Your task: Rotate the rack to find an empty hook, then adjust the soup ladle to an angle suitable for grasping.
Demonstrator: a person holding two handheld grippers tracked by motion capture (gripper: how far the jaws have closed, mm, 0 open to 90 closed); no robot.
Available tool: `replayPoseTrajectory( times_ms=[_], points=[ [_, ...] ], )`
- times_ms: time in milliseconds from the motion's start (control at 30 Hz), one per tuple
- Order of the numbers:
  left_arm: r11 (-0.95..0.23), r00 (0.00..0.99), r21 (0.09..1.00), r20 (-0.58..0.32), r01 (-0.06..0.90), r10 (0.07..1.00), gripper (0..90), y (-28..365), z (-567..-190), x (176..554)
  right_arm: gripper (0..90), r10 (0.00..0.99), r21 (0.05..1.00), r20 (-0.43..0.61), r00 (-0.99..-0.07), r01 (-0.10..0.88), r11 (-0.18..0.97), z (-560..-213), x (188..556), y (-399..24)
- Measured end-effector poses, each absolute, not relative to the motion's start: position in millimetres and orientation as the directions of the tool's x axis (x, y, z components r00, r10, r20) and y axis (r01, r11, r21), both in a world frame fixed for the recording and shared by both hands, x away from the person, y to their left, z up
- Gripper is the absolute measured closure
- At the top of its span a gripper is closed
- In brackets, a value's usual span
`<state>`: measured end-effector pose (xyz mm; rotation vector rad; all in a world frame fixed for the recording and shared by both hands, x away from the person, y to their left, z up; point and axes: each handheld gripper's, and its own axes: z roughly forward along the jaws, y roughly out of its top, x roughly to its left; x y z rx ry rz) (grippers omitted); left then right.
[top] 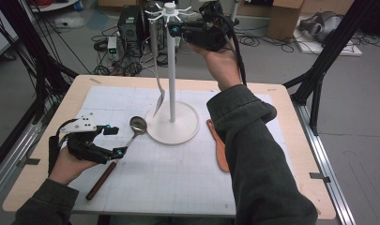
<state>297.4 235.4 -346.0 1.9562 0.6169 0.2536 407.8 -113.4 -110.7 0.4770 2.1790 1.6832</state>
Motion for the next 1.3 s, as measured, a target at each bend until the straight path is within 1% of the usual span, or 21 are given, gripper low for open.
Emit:
replayPoseTrajectory(
  times_ms=[200, 400, 767, 1067, 1300],
  points=[
    [-0.341, 0.842, 0.888, -0.088, 0.308, 0.532, 18.1, 238, -346, 299, 89.4, 0.450, 0.969, -0.064, -0.891, 0.052, 0.240, -111, 403, -118],
    [-0.338, 0.832, 0.887, -0.086, 0.314, 0.548, 18.8, 240, -348, 300, 76.5, 0.433, 0.973, -0.030, -0.901, 0.073, 0.220, -121, 398, -128],
    [-0.348, 0.819, 0.882, -0.071, 0.318, 0.569, 20.1, 243, -351, 300, 53.0, 0.440, 0.967, 0.017, -0.898, 0.126, 0.219, -157, 386, -146],
    [-0.349, 0.809, 0.876, -0.075, 0.333, 0.583, 21.7, 247, -358, 302, 40.9, 0.466, 0.965, 0.051, -0.883, 0.164, 0.207, -188, 376, -162],
    [-0.354, 0.804, 0.873, -0.070, 0.336, 0.591, 24.8, 250, -363, 301, 37.1, 0.477, 0.961, 0.066, -0.876, 0.184, 0.205, -211, 370, -174]
  ],
)
